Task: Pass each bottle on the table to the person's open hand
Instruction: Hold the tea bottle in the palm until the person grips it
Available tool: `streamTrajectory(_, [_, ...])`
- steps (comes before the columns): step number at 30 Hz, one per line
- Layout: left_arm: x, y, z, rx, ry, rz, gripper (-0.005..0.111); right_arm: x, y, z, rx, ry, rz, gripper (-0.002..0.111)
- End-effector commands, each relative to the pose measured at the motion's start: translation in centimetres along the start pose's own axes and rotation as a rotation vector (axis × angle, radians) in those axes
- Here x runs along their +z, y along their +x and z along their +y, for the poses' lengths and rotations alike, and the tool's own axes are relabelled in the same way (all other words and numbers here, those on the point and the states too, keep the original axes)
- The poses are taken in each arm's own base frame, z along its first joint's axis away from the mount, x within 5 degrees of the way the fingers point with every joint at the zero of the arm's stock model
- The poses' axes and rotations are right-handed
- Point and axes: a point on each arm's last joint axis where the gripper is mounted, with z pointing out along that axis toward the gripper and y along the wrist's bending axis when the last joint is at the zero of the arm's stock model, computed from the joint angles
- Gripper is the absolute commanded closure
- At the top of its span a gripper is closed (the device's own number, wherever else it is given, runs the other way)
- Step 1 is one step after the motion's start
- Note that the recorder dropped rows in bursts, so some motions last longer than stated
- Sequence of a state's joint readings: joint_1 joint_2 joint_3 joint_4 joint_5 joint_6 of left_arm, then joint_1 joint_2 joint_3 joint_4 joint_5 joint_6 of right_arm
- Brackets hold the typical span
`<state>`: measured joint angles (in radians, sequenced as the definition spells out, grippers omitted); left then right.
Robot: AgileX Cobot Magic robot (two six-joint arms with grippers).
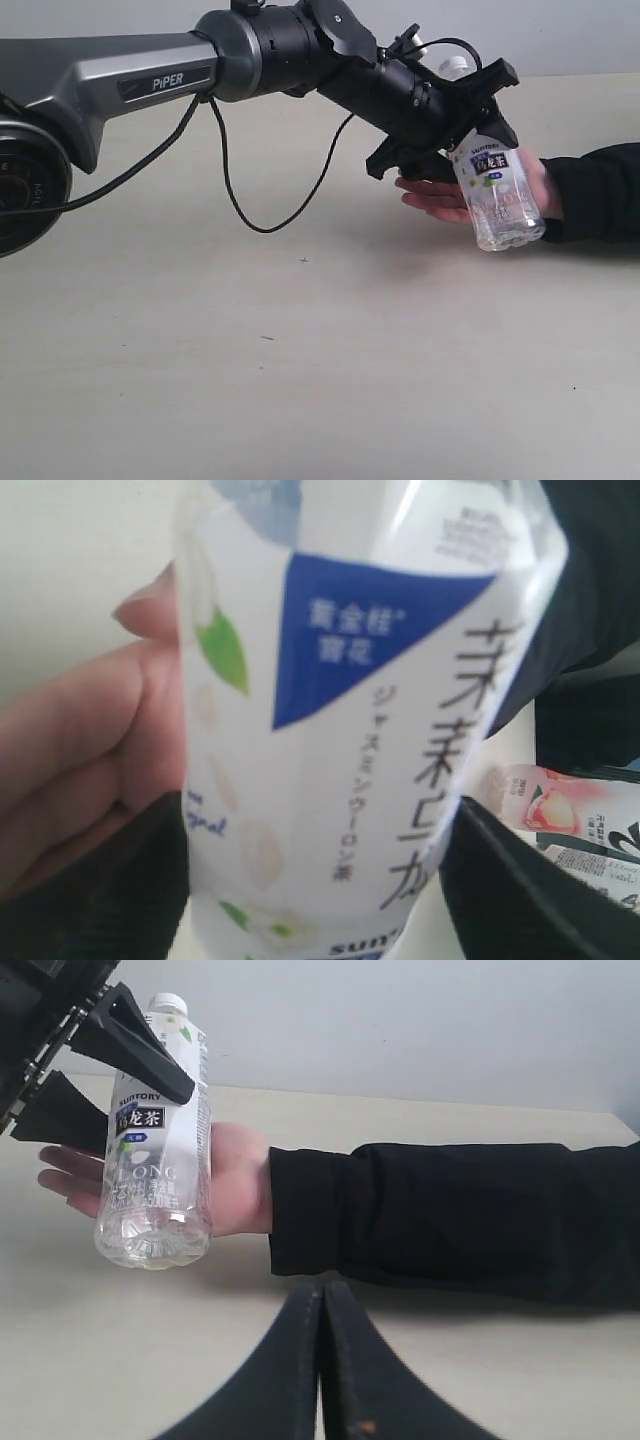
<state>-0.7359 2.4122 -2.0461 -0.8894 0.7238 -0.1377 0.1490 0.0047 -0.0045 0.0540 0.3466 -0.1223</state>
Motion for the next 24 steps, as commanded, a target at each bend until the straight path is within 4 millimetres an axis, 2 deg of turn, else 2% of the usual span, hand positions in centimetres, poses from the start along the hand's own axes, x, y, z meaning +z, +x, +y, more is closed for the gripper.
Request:
streamTrajectory(1, [-0.2, -0.1, -0.65, -0.015, 0.036, -0.012, 0.079, 0.01, 0.1, -0.02, -0.008, 0.005, -0.003, 0.108])
streamTrajectory(5, [-0.2, -0.09, -0.78, -0.022, 0.05, -0.01, 0.059, 0.01, 0.1, -0.02, -0.008, 0.005, -0.003, 0.108])
streamTrajectory(9, [-0.2, -0.08, -0.81, 0.0, 0.054, -0.01, 0.049, 0.01, 0.1, -0.02, -0.008, 0.005, -0.003, 0.108])
streamTrajectory(24, [-0.2, 0.18, -0.8, 0.009, 0.053, 0.018, 0.045, 0.01, 0.1, -0.02, -0.008, 0.005, -0.003, 0.108])
